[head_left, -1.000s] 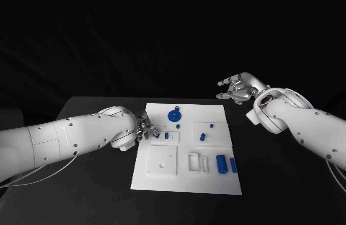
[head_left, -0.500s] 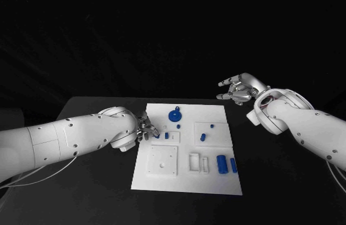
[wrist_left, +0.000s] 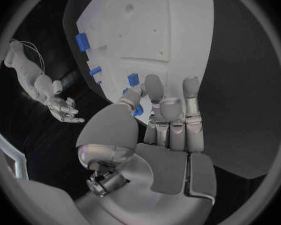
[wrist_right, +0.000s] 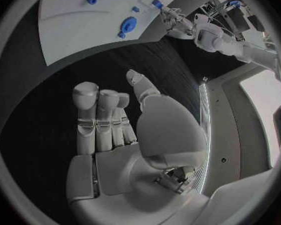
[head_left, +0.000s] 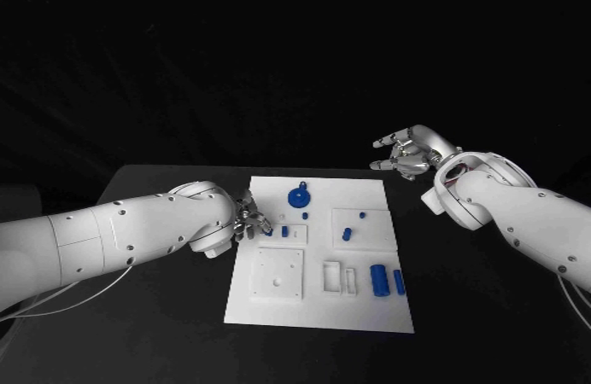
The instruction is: Assemble the parts on the task board
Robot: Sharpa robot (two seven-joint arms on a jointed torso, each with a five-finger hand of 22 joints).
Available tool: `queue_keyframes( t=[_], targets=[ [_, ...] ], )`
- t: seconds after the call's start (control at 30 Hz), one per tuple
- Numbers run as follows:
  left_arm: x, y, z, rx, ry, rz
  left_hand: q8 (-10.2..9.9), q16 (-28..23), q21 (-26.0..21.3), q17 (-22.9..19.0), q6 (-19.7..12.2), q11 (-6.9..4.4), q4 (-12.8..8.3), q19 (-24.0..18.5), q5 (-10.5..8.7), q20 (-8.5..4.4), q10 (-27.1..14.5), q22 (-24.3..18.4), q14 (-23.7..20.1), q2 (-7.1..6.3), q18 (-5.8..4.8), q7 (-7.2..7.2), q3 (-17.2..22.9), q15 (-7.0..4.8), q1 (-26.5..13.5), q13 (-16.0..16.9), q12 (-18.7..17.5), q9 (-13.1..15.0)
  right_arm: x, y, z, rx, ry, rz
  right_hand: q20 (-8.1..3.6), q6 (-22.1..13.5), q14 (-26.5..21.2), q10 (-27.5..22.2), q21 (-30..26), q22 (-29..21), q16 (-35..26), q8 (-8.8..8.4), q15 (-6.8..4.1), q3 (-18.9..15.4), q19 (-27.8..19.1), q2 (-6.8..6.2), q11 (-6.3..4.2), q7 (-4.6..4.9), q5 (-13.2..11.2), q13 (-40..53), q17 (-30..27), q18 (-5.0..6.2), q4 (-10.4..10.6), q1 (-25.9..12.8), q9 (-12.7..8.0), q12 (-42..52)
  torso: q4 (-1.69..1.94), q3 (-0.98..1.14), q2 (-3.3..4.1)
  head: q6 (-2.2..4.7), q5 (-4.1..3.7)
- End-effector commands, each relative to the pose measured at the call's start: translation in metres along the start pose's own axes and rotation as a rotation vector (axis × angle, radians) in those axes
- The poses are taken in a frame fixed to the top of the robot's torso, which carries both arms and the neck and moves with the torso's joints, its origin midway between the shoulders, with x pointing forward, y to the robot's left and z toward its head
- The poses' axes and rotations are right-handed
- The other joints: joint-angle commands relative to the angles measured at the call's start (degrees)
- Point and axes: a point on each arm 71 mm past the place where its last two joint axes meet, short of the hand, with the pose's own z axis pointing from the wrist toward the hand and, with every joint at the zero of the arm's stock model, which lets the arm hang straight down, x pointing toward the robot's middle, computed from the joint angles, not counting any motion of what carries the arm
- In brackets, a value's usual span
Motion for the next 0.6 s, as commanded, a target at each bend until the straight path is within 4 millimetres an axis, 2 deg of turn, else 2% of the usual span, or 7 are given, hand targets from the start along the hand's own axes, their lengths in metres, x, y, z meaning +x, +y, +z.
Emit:
queue_keyframes(
  t=[0.03, 0.17, 0.4, 0.6],
  targets=[
    [0.0064, -0.001, 0.0011, -0.007, 0.035, 0.024, 0.2, 0.1, 0.1, 0.1, 8.9, -1.84, 0.4, 0.3, -0.46, 0.0, 1.5, 0.4, 0.1, 0.3, 0.24, -5.76, 0.2, -0.39, 0.2, 0.1, 0.4, 1.0, 0.0011, 0.0007, 0.0, -0.008, 0.011, 0.0, 0.11, 0.1, 0.3, 0.0, -0.2, 4.8, -0.2, -0.28, -0.28, 0.1, 3.0, -0.02, -0.07, -0.07, 0.3, 0.0, 0.0, 1.03, -0.3, -0.5, 0.0, 0.2, 0.0, 0.07, 0.02, -0.04, 0.0],
    [0.0067, -0.0025, 0.002, -0.007, 0.037, 0.027, 0.3, 0.1, 0.0, 0.2, 9.3, -1.93, 0.9, 0.3, -0.96, -0.01, 1.5, 0.3, 0.1, 0.22, 0.18, -5.97, 0.1, -0.44, 0.3, 0.1, 0.5, 2.0, 0.0013, 0.0008, 0.0, -0.009, 0.012, 0.0, 0.11, 0.1, 0.3, 0.0, -0.2, 4.8, -0.2, -0.28, -0.28, 0.1, 3.0, -0.02, -0.07, -0.07, 0.3, 0.0, 0.0, 1.03, -0.3, -0.5, 0.0, 0.2, -0.02, 0.07, 0.01, -0.03, 0.07],
    [0.0069, -0.0043, 0.0034, -0.005, 0.037, 0.031, 0.2, 0.3, -0.2, 0.4, 9.9, -1.61, 2.2, 0.4, -1.32, 0.12, 1.5, 0.4, 0.2, 0.2, 0.24, -6.24, 0.1, -0.36, 0.4, 0.1, 1.3, 6.2, 0.0014, 0.0007, 0.0001, -0.008, 0.012, 0.001, 0.11, 0.1, 0.3, 0.0, -0.2, 4.8, -0.2, -0.28, -0.28, 0.1, 3.0, -0.02, -0.07, -0.07, 0.3, 0.0, 0.0, 1.03, -0.3, -0.5, 0.0, 0.2, -0.02, 0.07, 0.02, -0.08, 0.06],
    [0.0081, -0.0061, 0.0037, 0.0, 0.044, 0.038, 0.3, 0.9, -0.1, 1.5, 10.4, -1.68, 2.4, 0.4, -1.51, 0.21, 1.5, 0.5, 0.3, 0.19, 0.25, -6.43, 0.1, -0.35, 0.3, 0.4, 1.8, 7.1, 0.0018, 0.0006, 0.0002, -0.008, 0.013, 0.001, 0.11, 0.1, 0.3, 0.0, -0.2, 4.8, -0.2, -0.28, -0.28, 0.1, 3.0, -0.02, -0.07, -0.07, 0.3, 0.0, 0.0, 1.03, -0.3, -0.5, 0.0, 0.2, 0.03, 0.07, 0.01, -0.14, 0.02]
  ],
)
